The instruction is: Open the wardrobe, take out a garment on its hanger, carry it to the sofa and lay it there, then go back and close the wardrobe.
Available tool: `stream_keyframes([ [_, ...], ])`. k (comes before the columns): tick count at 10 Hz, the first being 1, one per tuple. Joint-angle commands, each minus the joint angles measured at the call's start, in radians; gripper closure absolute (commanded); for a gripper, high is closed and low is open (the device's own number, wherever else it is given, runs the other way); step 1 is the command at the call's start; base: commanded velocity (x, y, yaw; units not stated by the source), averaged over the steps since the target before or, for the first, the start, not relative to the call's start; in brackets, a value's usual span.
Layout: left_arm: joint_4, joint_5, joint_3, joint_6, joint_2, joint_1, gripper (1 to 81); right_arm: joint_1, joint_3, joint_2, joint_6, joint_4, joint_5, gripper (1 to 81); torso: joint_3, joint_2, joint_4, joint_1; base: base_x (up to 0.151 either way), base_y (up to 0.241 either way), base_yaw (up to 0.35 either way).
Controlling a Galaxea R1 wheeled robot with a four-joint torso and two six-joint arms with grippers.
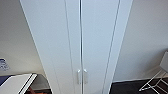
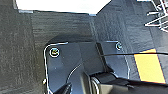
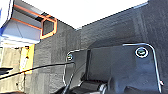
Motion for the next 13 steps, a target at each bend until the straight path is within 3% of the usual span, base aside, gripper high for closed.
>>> stream_keyframes([
  [1,0.004,0.052,0.209,-0.022,-0.196,-0.164,1.0,0.278,0.297,-0.172,0.0,-0.01,-0.041,1.0,0.0,-0.001,0.0,0.0,0.0,0.0,0.0],
  [2,0.004,0.053,0.269,-0.035,-0.244,-0.209,1.0,0.349,0.352,-0.2,0.0,-0.002,-0.041,1.0,0.0,-0.001,0.0,0.0,0.0,0.0,0.0],
  [4,0.003,0.056,0.346,-0.045,-0.293,-0.299,1.0,0.513,0.426,-0.2,0.005,-0.001,-0.113,1.0,0.0,-0.001,0.0,0.0,0.0,0.0,0.0],
  [6,0.003,0.064,0.399,-0.06,-0.339,-0.39,1.0,0.665,0.429,-0.168,0.048,0.011,-0.185,1.0,-0.001,-0.001,0.0,0.0,0.0,0.0,0.0],
  [9,0.003,0.069,0.404,-0.132,-0.38,-0.537,1.0,0.843,0.371,-0.082,0.112,0.011,-0.266,1.0,-0.002,-0.001,0.0,0.001,0.0,0.0,0.0],
  [12,0.003,0.167,0.392,-0.212,-0.377,-0.707,1.0,0.97,0.294,0.032,0.183,0.011,-0.328,1.0,-0.003,-0.001,0.0,0.002,0.0,0.0,0.0],
  [13,0.003,0.168,0.39,-0.227,-0.37,-0.758,1.0,0.999,0.256,0.072,0.203,0.01,-0.332,1.0,-0.003,-0.001,0.0,0.002,0.0,0.0,0.0],
])
